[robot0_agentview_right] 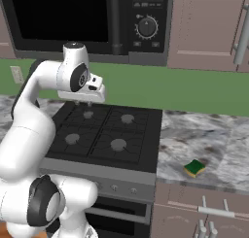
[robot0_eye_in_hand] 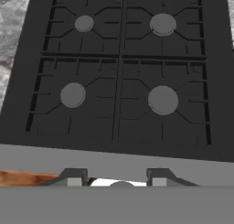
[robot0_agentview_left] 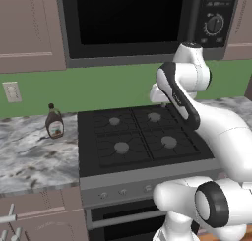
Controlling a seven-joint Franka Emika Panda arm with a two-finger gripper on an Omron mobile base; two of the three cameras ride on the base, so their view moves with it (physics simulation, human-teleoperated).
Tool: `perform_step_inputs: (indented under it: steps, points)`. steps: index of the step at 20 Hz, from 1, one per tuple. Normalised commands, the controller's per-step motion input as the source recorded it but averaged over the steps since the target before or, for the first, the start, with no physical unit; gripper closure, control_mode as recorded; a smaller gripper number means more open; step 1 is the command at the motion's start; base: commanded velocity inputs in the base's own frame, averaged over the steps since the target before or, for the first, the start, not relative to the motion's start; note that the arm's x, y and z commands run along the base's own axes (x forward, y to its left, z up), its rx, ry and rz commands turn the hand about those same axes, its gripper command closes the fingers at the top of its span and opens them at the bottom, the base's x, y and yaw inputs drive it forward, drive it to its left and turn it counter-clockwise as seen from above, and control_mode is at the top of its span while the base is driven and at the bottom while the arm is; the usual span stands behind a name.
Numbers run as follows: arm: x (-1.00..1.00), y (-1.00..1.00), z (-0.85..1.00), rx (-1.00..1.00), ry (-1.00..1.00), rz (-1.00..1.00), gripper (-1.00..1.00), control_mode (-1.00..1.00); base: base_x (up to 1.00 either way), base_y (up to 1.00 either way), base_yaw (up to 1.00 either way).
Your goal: Place the sponge inside the microwave to prepare for sanitizing.
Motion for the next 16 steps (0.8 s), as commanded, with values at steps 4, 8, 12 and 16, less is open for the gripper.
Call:
perform_step_inputs:
  steps: [4,8,12,16]
  points:
    - [-0.10,0.00,0.00,0.00,0.00,0.00,-1.00,-1.00,0.00,0.00,0.00]
    - [-0.40,-0.18,0.04,0.00,-0.06,-0.02,-1.00,-1.00,0.00,0.00,0.00]
    - [-0.53,-0.33,0.21,0.00,-0.19,-0.07,-1.00,-1.00,0.00,0.00,0.00]
    - [-0.43,-0.33,0.60,0.00,-0.20,-0.10,-1.00,-1.00,0.00,0.00,0.00]
